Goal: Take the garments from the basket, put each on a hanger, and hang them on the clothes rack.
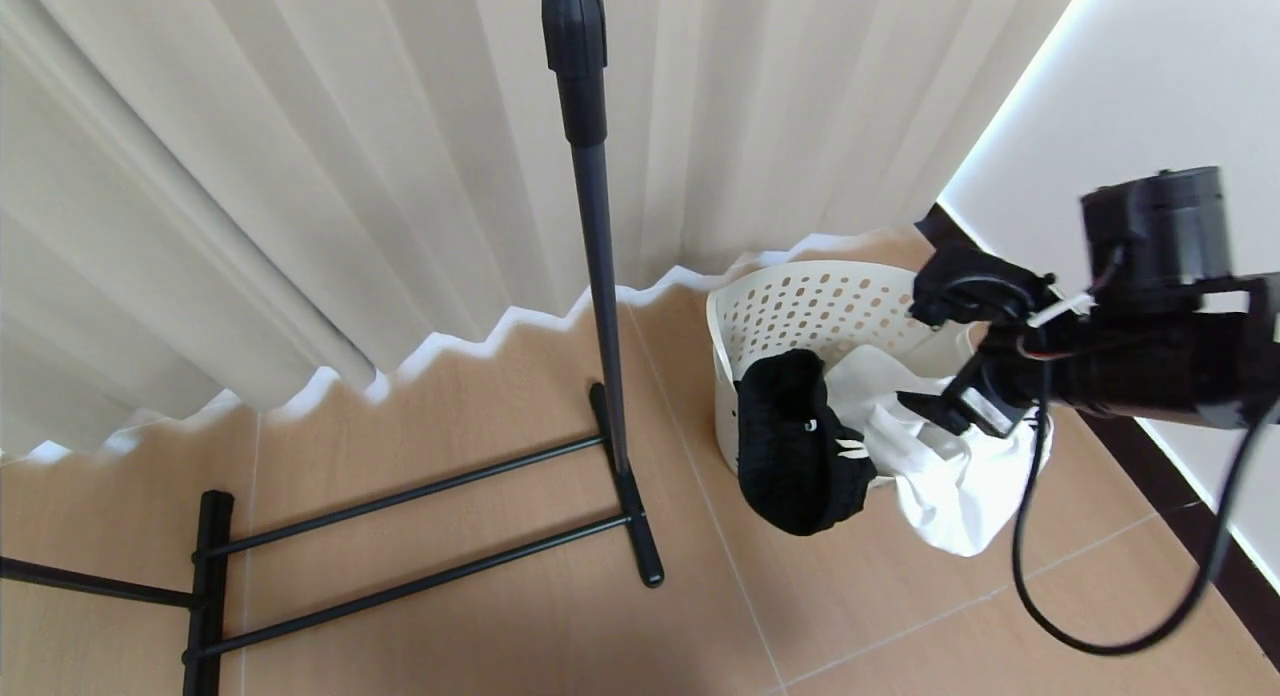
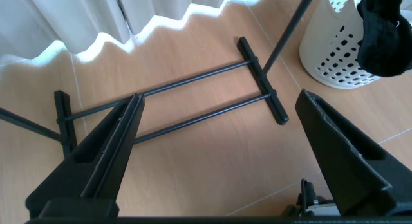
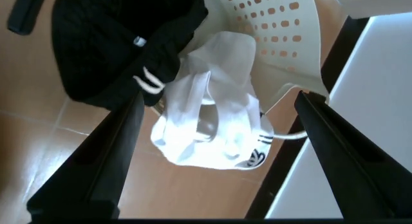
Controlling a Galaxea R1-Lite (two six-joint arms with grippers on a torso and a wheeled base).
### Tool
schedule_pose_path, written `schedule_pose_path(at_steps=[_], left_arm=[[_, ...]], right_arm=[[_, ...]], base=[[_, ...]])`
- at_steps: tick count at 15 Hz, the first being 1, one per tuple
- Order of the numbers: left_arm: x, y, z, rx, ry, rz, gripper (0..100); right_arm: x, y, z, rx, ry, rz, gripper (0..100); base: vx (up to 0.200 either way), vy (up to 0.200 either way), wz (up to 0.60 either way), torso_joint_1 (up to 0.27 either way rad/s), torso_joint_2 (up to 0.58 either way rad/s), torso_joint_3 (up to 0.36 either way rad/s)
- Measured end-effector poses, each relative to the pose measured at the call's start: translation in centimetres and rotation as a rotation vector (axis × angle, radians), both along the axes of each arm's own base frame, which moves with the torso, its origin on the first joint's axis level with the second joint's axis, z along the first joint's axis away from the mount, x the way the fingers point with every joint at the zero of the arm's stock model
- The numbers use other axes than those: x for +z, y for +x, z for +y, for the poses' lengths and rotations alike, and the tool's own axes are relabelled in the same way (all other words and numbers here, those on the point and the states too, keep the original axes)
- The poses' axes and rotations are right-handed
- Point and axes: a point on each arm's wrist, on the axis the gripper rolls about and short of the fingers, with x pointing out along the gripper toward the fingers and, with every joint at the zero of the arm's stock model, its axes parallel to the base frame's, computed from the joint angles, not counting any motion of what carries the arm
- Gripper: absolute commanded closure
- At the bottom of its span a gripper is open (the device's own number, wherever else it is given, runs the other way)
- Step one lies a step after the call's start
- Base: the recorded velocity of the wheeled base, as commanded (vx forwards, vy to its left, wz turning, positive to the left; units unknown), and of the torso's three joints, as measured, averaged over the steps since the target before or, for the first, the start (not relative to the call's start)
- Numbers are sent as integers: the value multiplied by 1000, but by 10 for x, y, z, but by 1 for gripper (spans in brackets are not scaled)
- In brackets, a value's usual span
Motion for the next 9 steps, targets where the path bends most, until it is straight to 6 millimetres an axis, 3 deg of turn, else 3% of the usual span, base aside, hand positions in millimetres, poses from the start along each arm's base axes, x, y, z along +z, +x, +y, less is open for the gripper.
schedule_pose_path(at_steps=[4,7,9], left_arm=[[0,0,0,0,-1,0,0],[0,0,0,0,0,0,0],[0,0,0,0,0,0,0]], right_arm=[[-26,72,33,-27,-107,11,0],[-46,107,59,-39,-152,8,0],[-58,121,66,-42,-176,28,0]], base=[[0,0,0,0,0,0],[0,0,0,0,0,0],[0,0,0,0,0,0]])
